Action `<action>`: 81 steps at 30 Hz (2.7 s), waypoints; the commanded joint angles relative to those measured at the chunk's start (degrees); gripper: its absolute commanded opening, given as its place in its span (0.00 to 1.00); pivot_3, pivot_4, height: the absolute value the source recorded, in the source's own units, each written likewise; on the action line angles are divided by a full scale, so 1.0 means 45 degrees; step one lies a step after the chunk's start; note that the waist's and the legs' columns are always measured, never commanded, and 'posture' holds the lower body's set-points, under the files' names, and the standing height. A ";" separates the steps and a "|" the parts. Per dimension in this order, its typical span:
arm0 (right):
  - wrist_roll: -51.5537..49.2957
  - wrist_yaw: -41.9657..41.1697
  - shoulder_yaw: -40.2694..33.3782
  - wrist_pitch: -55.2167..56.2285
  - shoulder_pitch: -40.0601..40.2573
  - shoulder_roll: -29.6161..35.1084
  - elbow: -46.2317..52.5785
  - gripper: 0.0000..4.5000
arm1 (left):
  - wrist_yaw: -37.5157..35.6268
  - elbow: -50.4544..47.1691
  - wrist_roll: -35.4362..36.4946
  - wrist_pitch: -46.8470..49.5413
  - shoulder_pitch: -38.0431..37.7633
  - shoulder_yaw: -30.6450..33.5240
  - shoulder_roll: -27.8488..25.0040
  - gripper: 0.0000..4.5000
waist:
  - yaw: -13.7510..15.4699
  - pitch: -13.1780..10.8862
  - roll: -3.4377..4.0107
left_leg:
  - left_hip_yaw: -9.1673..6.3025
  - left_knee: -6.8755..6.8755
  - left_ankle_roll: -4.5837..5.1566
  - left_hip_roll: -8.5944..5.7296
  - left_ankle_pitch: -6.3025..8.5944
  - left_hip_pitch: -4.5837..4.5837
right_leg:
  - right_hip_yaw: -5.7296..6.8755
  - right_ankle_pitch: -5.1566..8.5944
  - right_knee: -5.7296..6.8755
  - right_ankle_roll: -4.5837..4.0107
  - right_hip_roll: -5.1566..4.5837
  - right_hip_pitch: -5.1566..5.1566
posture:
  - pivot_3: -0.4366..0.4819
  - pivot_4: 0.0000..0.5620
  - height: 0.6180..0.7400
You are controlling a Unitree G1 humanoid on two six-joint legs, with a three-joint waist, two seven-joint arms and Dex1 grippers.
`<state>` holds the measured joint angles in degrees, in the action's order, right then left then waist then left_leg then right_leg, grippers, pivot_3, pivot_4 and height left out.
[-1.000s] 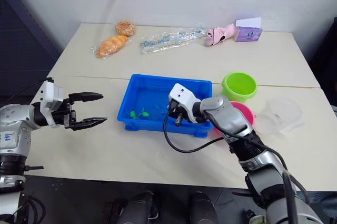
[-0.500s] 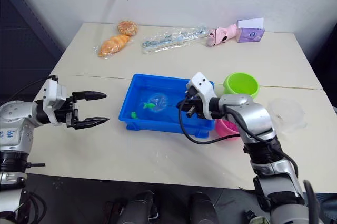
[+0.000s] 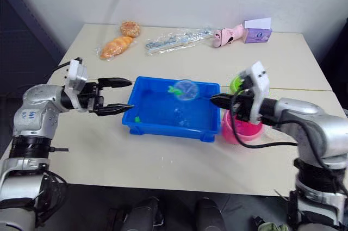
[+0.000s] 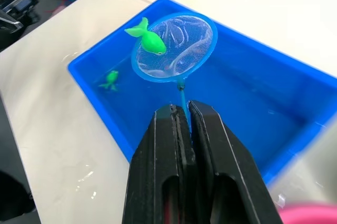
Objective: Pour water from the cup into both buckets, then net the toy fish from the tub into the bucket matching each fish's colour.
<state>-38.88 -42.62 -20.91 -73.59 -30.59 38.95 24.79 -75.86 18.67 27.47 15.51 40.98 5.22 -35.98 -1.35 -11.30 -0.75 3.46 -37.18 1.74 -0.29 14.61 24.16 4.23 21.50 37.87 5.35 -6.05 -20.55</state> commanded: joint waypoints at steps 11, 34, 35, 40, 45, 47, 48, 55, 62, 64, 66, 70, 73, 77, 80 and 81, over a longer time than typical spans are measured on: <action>-0.1291 0.1923 -0.3840 -0.1258 0.0510 0.1600 0.0321 0.00 | 0.1641 -0.0609 0.0044 0.0513 0.0533 -0.0520 0.2262 0.99 | 0.0034 0.0001 0.0000 | 0.0002 0.0000 -0.0005 0.0002 -0.0007 -0.0002 | -0.0002 0.0000 -0.0008 0.0001 0.0007 0.0005 | 0.48 0.27 1.00; 0.4112 0.2633 -0.1598 0.6516 0.4734 0.3583 -0.1420 0.00 | 0.1899 -0.0444 -0.0144 0.0013 0.0395 -0.0708 0.2739 0.99 | 0.0311 0.0001 0.0000 | 0.0011 0.0003 -0.0005 0.0000 -0.0009 -0.0004 | 0.0001 -0.0001 -0.0030 0.0004 0.0019 0.0017 | 0.48 0.27 1.00; 0.4359 0.2567 -0.1465 0.6984 0.4896 0.3646 -0.1502 0.00 | 0.1913 -0.0458 -0.0150 0.0000 0.0383 -0.0715 0.2742 0.99 | 0.0313 0.0001 0.0000 | 0.0011 0.0003 -0.0005 0.0001 -0.0010 -0.0003 | 0.0001 -0.0001 -0.0036 0.0005 0.0024 0.0017 | 0.48 0.27 1.00; 0.6201 0.2625 -0.0752 0.9971 0.5567 0.3789 -0.2262 0.00 | 0.1957 -0.0443 -0.0186 -0.0064 0.0378 -0.0743 0.2766 0.99 | 0.0305 0.0001 0.0000 | 0.0012 -0.0001 -0.0010 0.0003 -0.0012 -0.0006 | 0.0000 -0.0002 -0.0033 0.0006 0.0028 0.0017 | 0.48 0.27 1.00; 0.7655 0.3056 -0.0153 1.2366 0.5543 0.3634 -0.2862 0.00 | 0.1926 -0.0364 -0.0205 -0.0156 0.0419 -0.0763 0.2779 0.99 | 0.0291 0.0000 0.0001 | 0.0013 -0.0001 -0.0016 0.0009 -0.0016 -0.0008 | 0.0000 -0.0002 -0.0031 0.0006 0.0035 0.0016 | 0.48 0.27 1.00; 0.7999 0.3007 0.0065 1.3013 0.5608 0.3615 -0.3071 0.00 | 0.1920 -0.0342 -0.0196 -0.0184 0.0439 -0.0762 0.2786 0.99 | 0.0305 0.0000 0.0001 | 0.0012 -0.0003 -0.0017 0.0010 -0.0016 -0.0008 | 0.0000 -0.0001 -0.0032 0.0006 0.0037 0.0017 | 0.48 0.27 1.00; 0.8126 0.2971 0.0167 1.3245 0.5620 0.3603 -0.3162 0.00 | 0.1915 -0.0317 -0.0196 -0.0203 0.0454 -0.0762 0.2790 0.99 | 0.0309 0.0000 0.0001 | 0.0012 -0.0003 -0.0017 0.0010 -0.0016 -0.0008 | 0.0000 -0.0001 -0.0032 0.0006 0.0037 0.0017 | 0.48 0.27 1.00; 1.0006 0.2950 0.1026 1.5498 0.5853 0.4174 -0.3714 0.00 | 0.1956 -0.0440 -0.0153 -0.0242 0.0361 -0.0738 0.2803 0.99 | 0.0306 0.0000 0.0001 | 0.0010 -0.0004 -0.0017 0.0010 -0.0016 -0.0008 | 0.0002 -0.0001 -0.0032 0.0006 0.0038 0.0019 | 0.48 0.27 1.00; 1.2782 0.4026 0.1607 1.8301 0.5884 0.5387 -0.4925 0.00 | 0.1752 -0.0490 -0.0102 -0.0464 0.0343 -0.0736 0.2767 0.99 | 0.0296 0.0000 0.0001 | 0.0012 -0.0009 -0.0018 0.0009 -0.0017 -0.0009 | 0.0000 -0.0001 -0.0032 0.0005 0.0036 0.0019 | 0.48 0.27 1.00; 1.3525 0.4578 0.1696 1.8857 0.5729 0.5519 -0.5104 0.00 | 0.1737 -0.0417 -0.0123 -0.0542 0.0405 -0.0715 0.2754 0.99 | 0.0285 0.0000 0.0001 | 0.0012 -0.0009 -0.0021 0.0012 -0.0019 -0.0010 | 0.0001 -0.0001 -0.0032 0.0005 0.0039 0.0020 | 0.48 0.27 1.00; 1.4216 0.4908 0.1876 1.9163 0.5776 0.5556 -0.5246 0.00 | 0.1724 -0.0412 -0.0126 -0.0584 0.0417 -0.0696 0.2741 0.99 | 0.0284 0.0000 0.0001 | 0.0011 -0.0009 -0.0024 0.0013 -0.0021 -0.0011 | 0.0001 -0.0001 -0.0032 0.0006 0.0039 0.0020 | 0.48 0.27 1.00; 1.4443 0.4921 0.1984 1.9366 0.5998 0.5325 -0.5245 0.00 | 0.1709 -0.0421 -0.0134 -0.0667 0.0389 -0.0681 0.2715 0.99 | 0.0299 0.0000 0.0001 | 0.0011 -0.0010 -0.0027 0.0012 -0.0023 -0.0011 | 0.0000 -0.0001 -0.0031 0.0005 0.0040 0.0020 | 0.48 0.27 1.00; 1.2721 0.4593 0.1215 1.8465 0.5667 0.4359 -0.4542 0.00 | 0.1560 -0.0437 -0.0104 -0.0830 0.0301 -0.0543 0.2514 0.99 | 0.0299 0.0000 0.0000 | 0.0009 -0.0010 -0.0027 0.0012 -0.0023 -0.0010 | 0.0002 -0.0001 -0.0029 0.0005 0.0041 0.0022 | 0.48 0.27 1.00; 0.7593 0.2217 0.0765 1.5460 0.4348 0.2889 -0.2390 0.00 | 0.0718 0.0012 0.0122 -0.1432 0.0073 0.0095 0.1641 0.99 | 0.0153 -0.0001 0.0006 | 0.0015 -0.0011 -0.0042 0.0036 -0.0031 -0.0018 | -0.0004 -0.0001 -0.0029 0.0005 0.0073 0.0024 | 0.48 0.27 1.00; 0.4978 0.1324 0.0957 1.3268 0.3559 0.2331 -0.0965 0.00 | 0.0278 0.0552 -0.0142 -0.2148 -0.0085 0.0368 0.0975 0.99 | 0.0122 -0.0001 0.0007 | -0.0002 -0.0008 -0.0058 0.0059 -0.0041 -0.0024 | 0.0002 -0.0002 -0.0025 0.0004 0.0091 0.0027 | 0.48 0.27 1.00; 0.3893 0.0945 0.1253 1.1825 0.3377 0.2374 -0.0408 0.00 | 0.0175 0.0801 -0.0163 -0.2307 -0.0179 0.0574 0.0648 0.99 | 0.0139 -0.0001 0.0007 | -0.0005 -0.0009 -0.0059 0.0063 -0.0041 -0.0027 | 0.0002 -0.0001 -0.0023 0.0003 0.0091 0.0028 | 0.48 0.27 1.00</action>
<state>-14.40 -36.07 -14.90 -13.74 -14.85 49.24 18.67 -73.97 21.52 26.63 6.94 40.73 5.69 -31.52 -0.72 -11.31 -0.72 3.43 -37.21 1.47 -0.01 14.42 24.04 4.25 21.49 37.78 5.36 -5.64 -20.42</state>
